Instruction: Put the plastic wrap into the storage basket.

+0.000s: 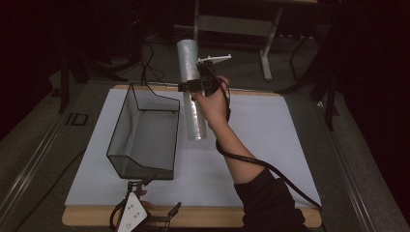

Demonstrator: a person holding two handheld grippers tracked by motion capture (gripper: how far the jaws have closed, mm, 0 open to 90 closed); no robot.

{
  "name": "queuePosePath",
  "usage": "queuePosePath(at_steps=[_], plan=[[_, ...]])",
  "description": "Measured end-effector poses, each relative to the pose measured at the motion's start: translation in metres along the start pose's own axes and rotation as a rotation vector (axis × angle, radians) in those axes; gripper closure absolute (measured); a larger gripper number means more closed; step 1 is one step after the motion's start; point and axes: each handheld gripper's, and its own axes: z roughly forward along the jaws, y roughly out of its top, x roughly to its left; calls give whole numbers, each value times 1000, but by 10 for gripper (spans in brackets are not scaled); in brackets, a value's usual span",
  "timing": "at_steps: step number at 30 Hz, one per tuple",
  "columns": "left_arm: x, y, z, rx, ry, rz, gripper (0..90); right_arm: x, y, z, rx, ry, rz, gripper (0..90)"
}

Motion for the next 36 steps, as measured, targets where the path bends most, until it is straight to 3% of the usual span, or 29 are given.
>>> queuePosePath(at_steps=[5,6,8,9,14,19,27,31,36], plan=[[0,1,0,-1,3,1,2,9,-4,12,-35,1,12,325],[0,1,-1,-2,10,6,2,12,-6,20,-55,17,38,325],[0,1,-1,-7,11,6,2,13,-7,23,-60,26,45,325],[0,2,-2,-10,11,7,2,15,-10,32,-68,54,69,325],[0,1,-2,-7,4,6,2,20,-14,46,-53,80,89,325],[-1,2,-2,-10,-2,13,2,26,-31,68,-46,131,132,324],[-2,2,0,-5,-16,15,3,23,-53,87,-16,131,179,324],[-3,2,-1,-8,-15,23,3,25,-60,93,0,122,166,324],[-2,2,-1,-8,-15,19,2,24,-68,99,15,136,192,324]])
